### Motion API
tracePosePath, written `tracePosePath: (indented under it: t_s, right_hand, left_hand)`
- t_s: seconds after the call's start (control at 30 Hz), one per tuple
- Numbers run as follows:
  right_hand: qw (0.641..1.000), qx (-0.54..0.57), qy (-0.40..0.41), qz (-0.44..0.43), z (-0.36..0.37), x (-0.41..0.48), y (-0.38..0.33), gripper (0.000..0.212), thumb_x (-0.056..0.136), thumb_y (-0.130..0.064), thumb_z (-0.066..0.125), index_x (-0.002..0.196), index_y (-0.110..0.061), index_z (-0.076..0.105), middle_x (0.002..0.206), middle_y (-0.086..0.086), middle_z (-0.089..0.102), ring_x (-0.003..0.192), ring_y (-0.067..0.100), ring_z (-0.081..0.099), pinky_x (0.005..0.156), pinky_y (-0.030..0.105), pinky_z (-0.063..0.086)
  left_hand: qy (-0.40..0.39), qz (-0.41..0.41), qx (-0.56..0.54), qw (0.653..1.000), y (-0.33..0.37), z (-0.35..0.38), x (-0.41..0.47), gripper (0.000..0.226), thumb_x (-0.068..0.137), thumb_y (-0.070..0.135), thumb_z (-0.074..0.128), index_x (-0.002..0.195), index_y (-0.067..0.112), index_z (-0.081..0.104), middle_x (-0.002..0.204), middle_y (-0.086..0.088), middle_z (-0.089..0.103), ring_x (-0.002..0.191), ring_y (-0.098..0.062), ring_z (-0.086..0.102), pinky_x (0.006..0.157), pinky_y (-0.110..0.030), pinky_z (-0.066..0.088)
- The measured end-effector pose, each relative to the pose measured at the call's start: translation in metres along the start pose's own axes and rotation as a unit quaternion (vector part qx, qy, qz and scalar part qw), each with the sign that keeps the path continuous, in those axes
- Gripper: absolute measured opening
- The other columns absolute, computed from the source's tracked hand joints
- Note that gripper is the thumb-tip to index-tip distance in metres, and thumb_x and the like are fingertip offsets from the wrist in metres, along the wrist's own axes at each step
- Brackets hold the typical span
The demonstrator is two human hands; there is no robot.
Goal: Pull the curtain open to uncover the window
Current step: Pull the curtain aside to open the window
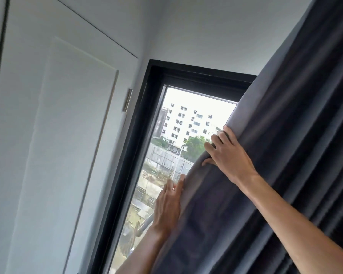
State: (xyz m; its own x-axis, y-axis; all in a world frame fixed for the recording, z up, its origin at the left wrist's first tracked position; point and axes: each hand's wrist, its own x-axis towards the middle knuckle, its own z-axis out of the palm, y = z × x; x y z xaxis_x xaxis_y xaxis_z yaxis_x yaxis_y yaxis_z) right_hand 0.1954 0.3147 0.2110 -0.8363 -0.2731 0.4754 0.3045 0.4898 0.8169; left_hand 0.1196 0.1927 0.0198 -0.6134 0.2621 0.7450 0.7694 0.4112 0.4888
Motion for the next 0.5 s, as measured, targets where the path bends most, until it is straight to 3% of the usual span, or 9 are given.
tracePosePath:
  t_s: [0.1, 0.33, 0.5]
  right_hand:
    - [1.0, 0.0, 0.003, 0.007, 0.002, -0.033, 0.02, 0.051, 0.088, -0.046, 0.069, 0.116, -0.007, 0.054, 0.111, 0.015, 0.059, 0.114, 0.038, 0.05, 0.118, 0.054, 0.027]
    - [0.999, 0.005, 0.019, 0.026, 0.0, -0.107, 0.066, 0.049, 0.09, -0.051, 0.063, 0.111, -0.007, 0.056, 0.112, 0.017, 0.06, 0.114, 0.04, 0.052, 0.118, 0.055, 0.028]
    - [0.999, -0.016, -0.007, 0.052, 0.003, -0.16, 0.094, 0.04, 0.087, -0.039, 0.072, 0.107, -0.008, 0.06, 0.109, 0.016, 0.06, 0.115, 0.041, 0.051, 0.12, 0.054, 0.024]
  left_hand:
    - [-0.008, 0.014, -0.006, 1.0, 0.034, 0.003, -0.012, 0.076, 0.085, -0.002, 0.049, 0.145, 0.031, 0.018, 0.11, -0.011, 0.051, 0.087, -0.031, 0.061, 0.065, -0.043, 0.052]
    - [-0.015, 0.019, 0.019, 1.0, 0.112, 0.016, -0.04, 0.075, 0.083, -0.005, 0.055, 0.144, 0.028, 0.027, 0.104, -0.011, 0.055, 0.076, -0.033, 0.063, 0.06, -0.043, 0.05]
    - [-0.011, 0.046, 0.046, 0.998, 0.168, 0.037, -0.061, 0.084, 0.066, -0.008, 0.073, 0.138, 0.019, 0.04, 0.094, -0.012, 0.06, 0.064, -0.029, 0.063, 0.05, -0.036, 0.052]
